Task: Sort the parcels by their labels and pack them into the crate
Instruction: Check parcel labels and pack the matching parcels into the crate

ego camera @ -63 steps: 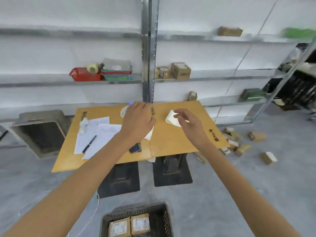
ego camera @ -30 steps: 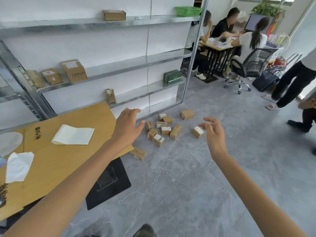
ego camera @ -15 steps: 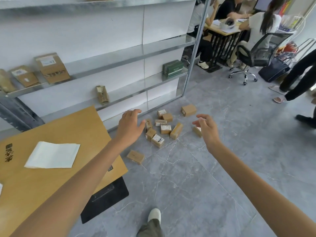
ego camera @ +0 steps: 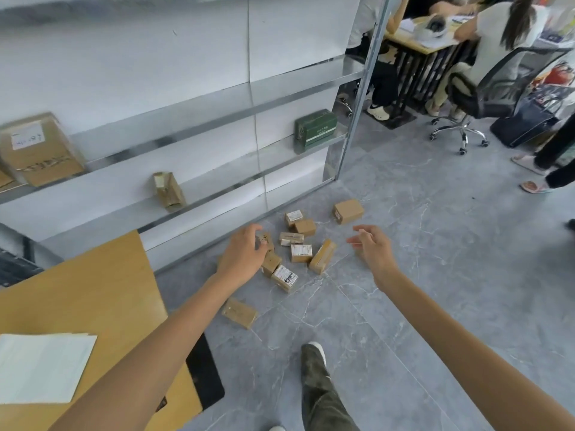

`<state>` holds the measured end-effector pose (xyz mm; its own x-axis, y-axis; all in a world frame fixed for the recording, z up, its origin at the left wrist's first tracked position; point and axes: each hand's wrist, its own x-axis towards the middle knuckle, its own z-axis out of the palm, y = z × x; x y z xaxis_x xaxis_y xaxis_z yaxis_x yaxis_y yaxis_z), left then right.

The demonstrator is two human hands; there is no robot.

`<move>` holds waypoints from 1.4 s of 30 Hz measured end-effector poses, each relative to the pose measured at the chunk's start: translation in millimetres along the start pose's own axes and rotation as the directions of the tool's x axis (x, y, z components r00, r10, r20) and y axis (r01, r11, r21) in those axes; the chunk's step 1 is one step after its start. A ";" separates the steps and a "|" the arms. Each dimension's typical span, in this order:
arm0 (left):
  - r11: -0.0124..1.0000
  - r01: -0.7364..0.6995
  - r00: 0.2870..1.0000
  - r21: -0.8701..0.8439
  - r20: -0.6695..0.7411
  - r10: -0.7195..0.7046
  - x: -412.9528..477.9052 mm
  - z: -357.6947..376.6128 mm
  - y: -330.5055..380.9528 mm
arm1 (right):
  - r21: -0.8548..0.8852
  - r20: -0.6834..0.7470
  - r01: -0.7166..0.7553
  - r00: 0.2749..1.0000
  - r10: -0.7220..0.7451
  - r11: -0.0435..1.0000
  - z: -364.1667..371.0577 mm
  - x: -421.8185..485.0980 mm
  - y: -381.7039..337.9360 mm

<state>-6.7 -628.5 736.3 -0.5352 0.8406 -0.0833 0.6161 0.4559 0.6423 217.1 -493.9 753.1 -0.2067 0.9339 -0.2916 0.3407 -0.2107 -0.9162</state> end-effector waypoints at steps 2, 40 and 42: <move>0.999 0.035 0.999 0.003 0.009 -0.035 32.4 10.8 3.8 | -0.029 0.025 -0.029 0.999 0.030 0.999 3.2 39.8 -4.7; 0.755 0.607 0.468 0.249 0.656 -0.593 376.6 471.8 -413.6 | -0.315 0.226 -0.810 0.443 0.868 0.495 294.2 472.7 480.0; 0.779 0.577 0.469 0.244 0.682 -0.561 387.4 518.7 -451.7 | -0.293 0.269 -0.831 0.402 0.875 0.472 313.4 495.0 535.6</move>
<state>-192.6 -357.2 18.7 -0.2028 0.3376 -0.9192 0.3121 0.9120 0.2661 9.8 -234.9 31.9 -0.0319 0.1137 -0.9930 0.6012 -0.7915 -0.1099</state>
